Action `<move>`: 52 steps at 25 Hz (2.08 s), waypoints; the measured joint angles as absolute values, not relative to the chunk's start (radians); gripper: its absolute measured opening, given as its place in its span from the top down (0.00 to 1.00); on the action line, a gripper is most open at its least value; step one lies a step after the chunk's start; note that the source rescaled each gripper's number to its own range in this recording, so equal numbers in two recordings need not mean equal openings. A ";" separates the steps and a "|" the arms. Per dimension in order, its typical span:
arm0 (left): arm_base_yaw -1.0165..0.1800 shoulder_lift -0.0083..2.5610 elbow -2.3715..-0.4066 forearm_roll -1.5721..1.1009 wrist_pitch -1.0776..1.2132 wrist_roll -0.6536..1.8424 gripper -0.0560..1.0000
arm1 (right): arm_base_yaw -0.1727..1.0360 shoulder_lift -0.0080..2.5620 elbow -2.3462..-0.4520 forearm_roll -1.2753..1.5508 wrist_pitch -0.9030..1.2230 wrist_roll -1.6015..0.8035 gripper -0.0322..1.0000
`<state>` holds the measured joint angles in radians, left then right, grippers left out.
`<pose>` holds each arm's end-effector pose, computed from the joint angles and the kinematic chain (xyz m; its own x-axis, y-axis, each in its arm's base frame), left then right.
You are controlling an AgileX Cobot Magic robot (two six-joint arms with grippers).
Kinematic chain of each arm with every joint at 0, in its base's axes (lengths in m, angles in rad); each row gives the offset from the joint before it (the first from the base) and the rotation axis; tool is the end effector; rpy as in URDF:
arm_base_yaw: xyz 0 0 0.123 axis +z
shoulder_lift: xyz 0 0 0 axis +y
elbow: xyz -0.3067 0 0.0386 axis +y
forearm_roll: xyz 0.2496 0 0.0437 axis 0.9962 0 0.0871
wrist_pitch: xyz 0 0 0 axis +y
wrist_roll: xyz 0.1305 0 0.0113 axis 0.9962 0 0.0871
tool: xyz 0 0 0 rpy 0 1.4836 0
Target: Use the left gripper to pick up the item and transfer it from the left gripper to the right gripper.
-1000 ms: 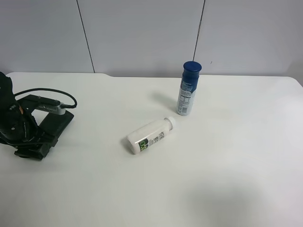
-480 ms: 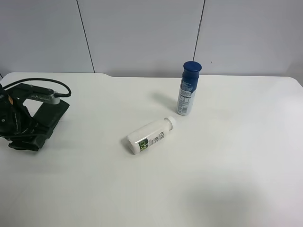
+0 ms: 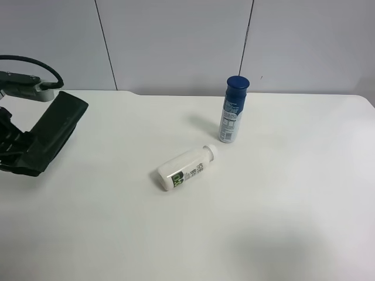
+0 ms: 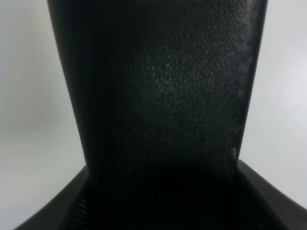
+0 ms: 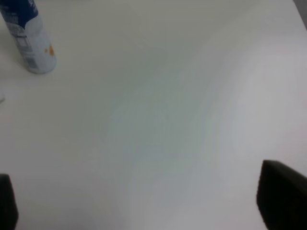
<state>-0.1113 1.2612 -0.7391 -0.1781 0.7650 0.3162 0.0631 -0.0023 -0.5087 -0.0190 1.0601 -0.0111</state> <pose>0.2262 -0.0415 0.2195 -0.8783 0.2839 -0.3846 0.3243 0.9450 -0.0432 0.0069 -0.0017 0.2626 -0.4436 -0.0485 -0.8949 -0.0573 0.9980 -0.0256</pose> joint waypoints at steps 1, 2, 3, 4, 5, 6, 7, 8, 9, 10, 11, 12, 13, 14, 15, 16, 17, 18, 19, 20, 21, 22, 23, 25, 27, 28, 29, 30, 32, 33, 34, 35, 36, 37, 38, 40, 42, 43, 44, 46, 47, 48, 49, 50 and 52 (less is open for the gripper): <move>-0.111 1.243 -0.739 -0.193 0.787 0.333 0.90 | 0.063 -0.002 -0.509 -0.019 1.060 -0.011 0.00; -0.111 1.225 -0.739 -0.206 0.806 0.347 0.90 | 0.063 -0.002 -0.509 -0.019 1.060 -0.011 0.00; -0.111 1.211 -0.739 -0.216 0.822 0.353 0.90 | 0.063 -0.002 -0.509 -0.019 1.060 -0.011 0.00; -0.119 1.199 -0.739 -0.218 0.834 0.358 0.90 | 0.063 -0.002 -0.509 -0.019 1.060 -0.011 0.00; -0.131 1.191 -0.739 -0.218 0.847 0.365 0.90 | 0.063 -0.002 -0.509 -0.019 1.060 -0.011 0.00; -0.151 1.185 -0.739 -0.218 0.860 0.372 0.91 | 0.063 -0.002 -0.509 -0.019 1.060 -0.011 0.00; -0.178 1.182 -0.739 -0.218 0.874 0.378 0.91 | 0.063 -0.002 -0.509 -0.019 1.060 -0.011 0.00; -0.203 1.182 -0.739 -0.218 0.883 0.383 0.91 | 0.063 -0.002 -0.509 -0.018 1.060 -0.011 0.00; -0.235 1.182 -0.739 -0.217 0.890 0.386 0.92 | 0.063 -0.002 -0.509 -0.017 1.060 -0.011 0.00; -0.269 1.182 -0.739 -0.212 0.894 0.387 0.92 | 0.063 -0.002 -0.509 -0.015 1.060 -0.011 0.00; -0.304 1.182 -0.740 -0.203 0.896 0.389 0.92 | 0.063 -0.002 -0.509 -0.011 1.060 -0.011 0.00; -0.332 1.182 -0.745 -0.195 0.896 0.389 0.92 | 0.063 -0.002 -0.509 -0.006 1.060 -0.011 0.00; -0.366 1.182 -0.753 -0.184 0.899 0.390 0.92 | 0.063 -0.002 -0.509 0.000 1.060 -0.011 0.00; -0.398 1.182 -0.763 -0.176 0.899 0.390 0.92 | 0.063 -0.002 -0.509 0.017 1.060 -0.011 0.00; -0.423 1.182 -0.778 -0.168 0.900 0.390 0.92 | 0.063 -0.002 -0.509 0.031 1.060 -0.011 0.00; -0.452 1.182 -0.796 -0.165 0.901 0.390 0.92 | 0.063 -0.002 -0.509 0.038 1.060 -0.011 0.00; -0.479 1.182 -0.817 -0.160 0.903 0.390 0.92 | 0.063 -0.002 -0.509 0.051 1.060 -0.011 0.00; -0.506 1.182 -0.837 -0.153 0.904 0.390 0.92 | 0.063 0.007 -0.509 0.067 1.060 -0.011 0.00; -0.527 1.182 -0.861 -0.148 0.905 0.389 0.92 | 0.063 0.027 -0.514 0.083 1.064 -0.011 0.00; -0.551 1.182 -0.887 -0.144 0.910 0.389 0.92 | 0.063 0.051 -0.523 0.104 1.066 -0.011 0.00; -0.576 1.183 -0.906 -0.137 0.914 0.387 0.92 | 0.063 0.086 -0.538 0.127 1.066 -0.011 0.00; -0.599 1.183 -0.925 -0.129 0.918 0.386 0.92 | 0.063 0.125 -0.557 0.149 1.066 -0.011 0.00; -0.618 1.183 -0.938 -0.122 0.919 0.386 0.92 | 0.063 0.166 -0.577 0.164 1.066 -0.011 0.00; -0.662 1.184 -0.949 -0.106 0.919 0.386 0.92 | 0.074 0.240 -0.608 0.200 1.057 -0.011 0.00; -0.699 1.189 -0.950 -0.085 0.921 0.386 0.92 | 0.094 0.315 -0.633 0.234 1.049 -0.011 0.00; -0.718 1.196 -0.950 -0.073 0.922 0.386 0.92 | 0.106 0.346 -0.644 0.255 1.043 -0.011 0.00; -0.737 1.203 -0.950 -0.060 0.922 0.386 0.92 | 0.117 0.383 -0.654 0.275 1.035 -0.015 0.00; -0.753 1.210 -0.950 -0.046 0.922 0.386 0.92 | 0.127 0.420 -0.663 0.294 1.032 -0.024 0.00; -0.792 1.223 -0.950 -0.013 0.918 0.385 0.93 | 0.151 0.483 -0.679 0.348 1.024 -0.060 0.00; -0.807 1.228 -0.950 0.000 0.915 0.385 0.93 | 0.163 0.515 -0.687 0.382 1.014 -0.083 0.00; -0.824 1.230 -0.950 0.009 0.905 0.385 0.93 | 0.174 0.545 -0.695 0.415 1.004 -0.109 0.00; -0.839 1.232 -0.950 0.015 0.893 0.385 0.93 | 0.187 0.569 -0.700 0.458 0.991 -0.132 0.00; -0.853 1.234 -0.950 0.019 0.882 0.385 0.93 | 0.199 0.597 -0.706 0.505 0.978 -0.160 0.00; -0.863 1.234 -0.951 0.022 0.869 0.385 0.93 | 0.209 0.622 -0.708 0.546 0.962 -0.191 0.00; -0.873 1.235 -0.951 0.022 0.859 0.385 0.93 | 0.219 0.642 -0.708 0.596 0.950 -0.218 0.00; -0.892 1.235 -0.952 0.025 0.838 0.385 0.93 | 0.232 0.691 -0.708 0.699 0.931 -0.285 0.00; -0.909 1.235 -0.952 0.026 0.820 0.385 0.93 | 0.236 0.735 -0.708 0.794 0.924 -0.354 0.00; -0.919 1.235 -0.952 0.026 0.812 0.385 0.93 | 0.236 0.758 -0.708 0.842 0.923 -0.394 0.00; -0.928 1.235 -0.952 0.028 0.806 0.385 0.93 | 0.236 0.780 -0.708 0.886 0.922 -0.432 0.00; -0.950 1.235 -0.952 0.031 0.785 0.385 0.93 | 0.236 0.820 -0.708 0.957 0.921 -0.497 0.00; -0.960 1.235 -0.952 0.033 0.775 0.385 0.93 | 0.236 0.842 -0.708 0.988 0.920 -0.526 0.00; -0.969 1.235 -0.952 0.034 0.764 0.385 0.93 | 0.236 0.864 -0.708 1.012 0.920 -0.554 0.00; -0.978 1.235 -0.952 0.034 0.753 0.385 0.93 | 0.236 0.882 -0.708 1.037 0.920 -0.574 0.00; -0.987 1.235 -0.952 0.036 0.741 0.385 0.93 | 0.236 0.904 -0.708 1.058 0.920 -0.597 0.00; -1.001 1.235 -0.952 0.035 0.723 0.385 0.93 | 0.236 0.944 -0.708 1.096 0.920 -0.637 0.00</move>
